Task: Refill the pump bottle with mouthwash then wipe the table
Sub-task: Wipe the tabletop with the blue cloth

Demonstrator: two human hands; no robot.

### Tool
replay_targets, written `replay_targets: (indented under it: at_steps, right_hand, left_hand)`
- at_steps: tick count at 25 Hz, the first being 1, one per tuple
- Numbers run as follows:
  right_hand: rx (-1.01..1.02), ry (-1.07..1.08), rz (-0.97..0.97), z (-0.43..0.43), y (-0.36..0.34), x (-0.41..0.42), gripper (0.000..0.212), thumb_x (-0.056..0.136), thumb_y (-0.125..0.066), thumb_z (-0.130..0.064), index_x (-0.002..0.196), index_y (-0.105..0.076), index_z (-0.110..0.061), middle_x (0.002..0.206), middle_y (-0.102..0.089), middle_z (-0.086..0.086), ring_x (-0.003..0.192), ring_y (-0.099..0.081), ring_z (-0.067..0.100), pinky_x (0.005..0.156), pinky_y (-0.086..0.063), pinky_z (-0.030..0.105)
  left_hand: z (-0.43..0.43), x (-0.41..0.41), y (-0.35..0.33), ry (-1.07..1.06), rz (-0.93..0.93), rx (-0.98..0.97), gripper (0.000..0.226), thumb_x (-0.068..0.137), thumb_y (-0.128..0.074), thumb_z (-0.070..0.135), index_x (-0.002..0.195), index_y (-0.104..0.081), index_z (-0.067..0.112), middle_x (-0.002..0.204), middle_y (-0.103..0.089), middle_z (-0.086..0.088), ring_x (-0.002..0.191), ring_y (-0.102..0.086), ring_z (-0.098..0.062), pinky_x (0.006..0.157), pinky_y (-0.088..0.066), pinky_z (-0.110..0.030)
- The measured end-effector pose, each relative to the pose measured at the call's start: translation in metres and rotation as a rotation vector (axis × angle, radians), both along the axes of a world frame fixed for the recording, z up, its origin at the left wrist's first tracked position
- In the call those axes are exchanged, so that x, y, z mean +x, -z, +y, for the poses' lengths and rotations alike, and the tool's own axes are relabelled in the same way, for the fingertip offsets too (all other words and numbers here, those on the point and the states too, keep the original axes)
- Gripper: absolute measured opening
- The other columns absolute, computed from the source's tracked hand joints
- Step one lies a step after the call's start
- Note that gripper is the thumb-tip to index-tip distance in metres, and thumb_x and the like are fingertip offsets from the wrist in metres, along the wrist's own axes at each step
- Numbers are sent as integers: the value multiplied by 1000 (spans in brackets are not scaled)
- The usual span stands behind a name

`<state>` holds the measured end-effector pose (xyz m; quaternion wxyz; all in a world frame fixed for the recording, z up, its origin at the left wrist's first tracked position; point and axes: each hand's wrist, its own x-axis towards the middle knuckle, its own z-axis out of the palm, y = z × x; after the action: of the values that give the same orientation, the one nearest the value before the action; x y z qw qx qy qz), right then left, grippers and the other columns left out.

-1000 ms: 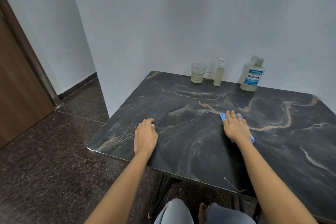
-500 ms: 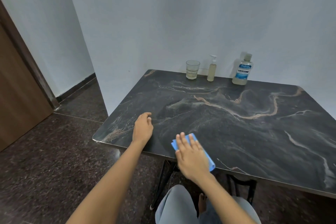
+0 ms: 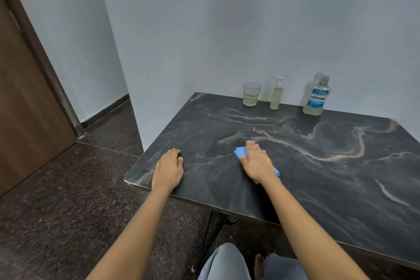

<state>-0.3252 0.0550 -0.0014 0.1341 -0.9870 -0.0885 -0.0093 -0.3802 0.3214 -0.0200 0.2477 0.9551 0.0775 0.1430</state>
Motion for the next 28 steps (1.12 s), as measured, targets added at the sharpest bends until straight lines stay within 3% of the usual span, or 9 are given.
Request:
replay_targets:
  at_steps: [3, 6, 9, 11, 14, 17, 23, 28]
  right_hand:
    - [4, 169, 52, -28, 5, -18, 56, 102, -21, -31, 153, -11, -11, 162, -4, 6, 149, -3, 18, 120, -2, 38]
    - [-15, 197, 84, -12, 8, -58, 57, 100, -10, -32, 154, -6, -12, 162, 0, 3, 149, 2, 17, 121, -1, 37]
    - [-58, -33, 4, 30, 6, -108, 80, 81, 14, -43, 154, -2, -14, 161, 4, 0, 149, 6, 17, 117, 7, 30]
    - [-32, -185, 4, 56, 4, -121, 89, 73, 19, -46, 153, -1, -15, 161, 4, -2, 149, 7, 16, 112, 12, 26]
    - [-34, -343, 3, 83, 4, -94, 81, 80, 14, -46, 153, -2, -15, 161, 3, -2, 149, 6, 14, 113, 11, 25]
    - [-40, -381, 33, 106, 6, -39, 56, 101, -13, -33, 154, -7, -15, 162, -3, -1, 149, 1, 15, 119, 3, 30]
    - [-22, -176, 63, 107, 5, 69, 54, 101, -22, -24, 153, -13, -10, 161, -11, 5, 148, -8, 22, 119, -6, 39]
    - [-52, 76, 14, 17, 3, 98, 55, 99, -21, -21, 152, -16, -7, 160, -14, 9, 147, -13, 25, 119, -12, 41]
  left_hand:
    - [0, 3, 4, 10, 2, 18, 38, 101, -38, 21, 135, -48, 8, 147, -43, -12, 138, -37, -26, 112, -30, -39]
    - [-1, 6, 7, 17, 3, 49, 41, 102, -35, 21, 139, -44, 9, 149, -40, -11, 141, -33, -24, 116, -25, -38]
    - [1, 9, 10, 28, -2, 42, 41, 102, -33, 20, 140, -43, 8, 149, -40, -11, 142, -32, -22, 117, -22, -35]
    - [2, 9, 11, 33, -13, 0, 40, 102, -33, 17, 140, -44, 7, 149, -40, -11, 142, -31, -22, 117, -21, -34]
    - [0, 6, 9, 16, -46, -61, 37, 102, -35, 14, 136, -48, 7, 149, -41, -12, 141, -32, -23, 117, -23, -35]
    - [-2, 4, 7, 9, -47, -71, 37, 102, -36, 14, 137, -48, 8, 149, -40, -12, 142, -32, -23, 116, -24, -35]
    - [0, 6, 6, -4, -29, -43, 38, 102, -35, 17, 137, -48, 12, 149, -41, -8, 141, -33, -20, 115, -23, -33]
    - [0, 5, 4, 3, -19, -25, 38, 102, -34, 19, 137, -48, 13, 149, -41, -7, 141, -32, -19, 116, -24, -33]
